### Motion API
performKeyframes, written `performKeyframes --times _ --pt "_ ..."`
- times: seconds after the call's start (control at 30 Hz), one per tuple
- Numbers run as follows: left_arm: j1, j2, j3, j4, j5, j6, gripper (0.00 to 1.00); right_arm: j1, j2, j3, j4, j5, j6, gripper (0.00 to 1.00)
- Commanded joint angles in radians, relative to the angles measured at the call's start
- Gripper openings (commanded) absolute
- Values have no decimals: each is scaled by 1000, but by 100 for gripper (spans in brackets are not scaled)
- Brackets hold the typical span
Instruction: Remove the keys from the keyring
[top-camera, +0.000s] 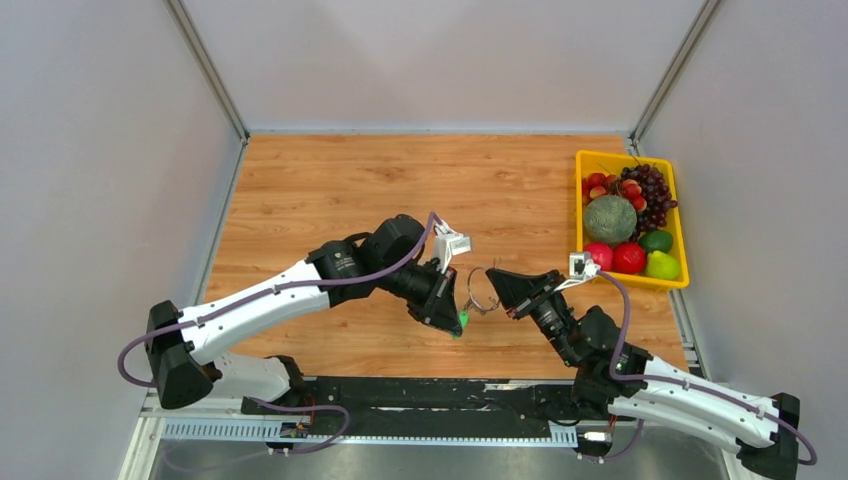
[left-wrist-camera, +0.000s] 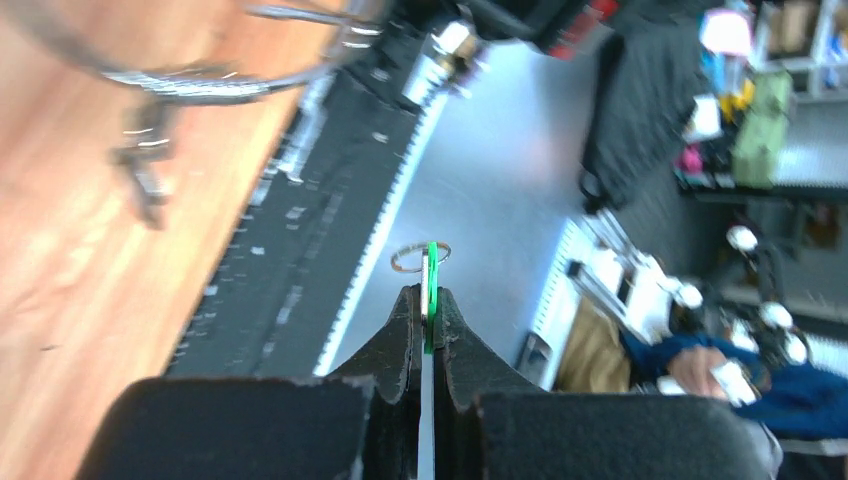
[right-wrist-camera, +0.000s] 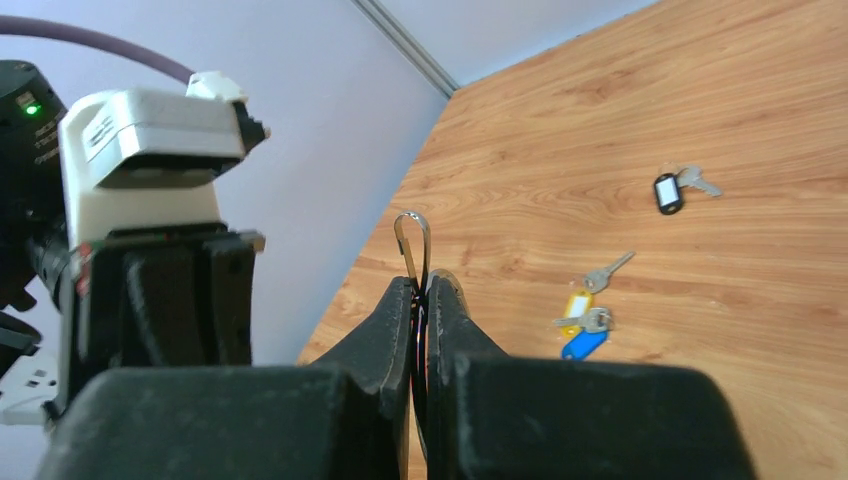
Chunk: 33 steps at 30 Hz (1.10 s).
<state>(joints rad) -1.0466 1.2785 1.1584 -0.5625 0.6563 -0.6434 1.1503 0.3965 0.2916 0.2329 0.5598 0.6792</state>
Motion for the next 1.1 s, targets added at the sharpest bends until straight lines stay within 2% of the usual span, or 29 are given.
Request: performKeyframes --times 0.0,0.17,0.33,0.4,0.43,0.5,0.6,0.73,0.83,0.93,1.07 --pt "72 -30 11 -73 -284 106 0 -1 -89 29 -100 65 -92 0" --pt "154 12 -17 17 -581 161 3 0 -183 72 -243 123 -153 0" --pt "238 118 50 62 -685 225 11 -1 -200 108 -298 135 -186 0" --pt "267 174 96 37 -725 224 46 -1 -191 122 -303 140 -201 0" --pt "274 208 132 2 -777 215 84 -1 -182 128 -303 146 -214 0" --pt "281 235 172 -54 -833 214 98 -1 -156 142 -303 157 -248 0" --pt "282 202 136 -34 -857 221 100 -1 -79 160 -306 180 -307 0" --pt "290 93 15 43 -914 205 100 -9 28 187 -301 212 -348 0" --pt "295 14 -40 68 -941 206 100 -58 111 206 -273 176 -410 0" --pt "296 -61 -114 112 -945 230 100 -182 209 222 -258 58 -442 0" --pt "295 -143 -194 162 -951 291 100 -462 350 253 -242 -270 -419 0"
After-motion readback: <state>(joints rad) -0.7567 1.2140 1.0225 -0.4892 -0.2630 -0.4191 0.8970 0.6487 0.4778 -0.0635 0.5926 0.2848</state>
